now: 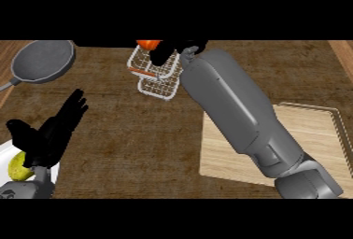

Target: Pick the squash from the tray and place it in the tiered basket

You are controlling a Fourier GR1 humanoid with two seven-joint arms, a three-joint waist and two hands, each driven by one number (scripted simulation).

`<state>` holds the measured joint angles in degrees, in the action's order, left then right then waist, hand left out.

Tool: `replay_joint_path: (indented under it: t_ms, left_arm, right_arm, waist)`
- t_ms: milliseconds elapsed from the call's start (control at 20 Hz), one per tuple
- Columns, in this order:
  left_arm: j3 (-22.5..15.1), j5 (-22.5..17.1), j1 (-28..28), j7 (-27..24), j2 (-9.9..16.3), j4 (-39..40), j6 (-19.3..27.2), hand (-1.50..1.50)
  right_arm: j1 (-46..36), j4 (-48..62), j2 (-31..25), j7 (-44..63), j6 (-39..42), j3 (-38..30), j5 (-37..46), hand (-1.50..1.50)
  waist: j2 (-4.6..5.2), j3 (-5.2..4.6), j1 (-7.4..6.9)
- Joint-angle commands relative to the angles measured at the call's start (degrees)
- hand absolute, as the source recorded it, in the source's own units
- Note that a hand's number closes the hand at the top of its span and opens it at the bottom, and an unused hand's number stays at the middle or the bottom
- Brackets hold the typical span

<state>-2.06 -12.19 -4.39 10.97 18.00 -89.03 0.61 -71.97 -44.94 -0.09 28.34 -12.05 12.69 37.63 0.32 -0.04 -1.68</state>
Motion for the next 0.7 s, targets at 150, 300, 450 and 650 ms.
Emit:
replay_joint_path:
  t_ms: [150, 300, 450, 650]
  left_arm:
    - [-0.56, 2.09, -1.43, -1.86, -2.33, 2.69, 0.31, 0.00]
    - [-0.18, 2.11, -1.88, 0.38, -1.92, 0.78, 0.48, 0.00]
    - [-0.03, 2.36, -2.71, 0.09, -1.85, 1.44, -0.08, 0.00]
    - [-2.44, 3.08, -0.81, 1.15, -3.41, -2.15, 0.27, 0.00]
  right_arm:
    - [-3.31, 12.35, 0.08, -4.87, -8.28, 2.19, -0.75, 1.50]
    - [-3.31, 15.99, 0.09, -7.56, -11.33, 2.24, -1.03, 1.50]
    - [-4.90, 17.63, 0.09, -7.03, -17.14, 4.40, -1.56, 1.50]
    - [-4.78, 17.24, 0.09, -8.23, -24.12, 4.26, -6.80, 1.50]
  waist:
    - [0.29, -0.02, -0.46]
    - [0.30, 0.00, -0.50]
    - [0.44, -0.02, -1.30]
    - [0.46, -0.01, -2.77]
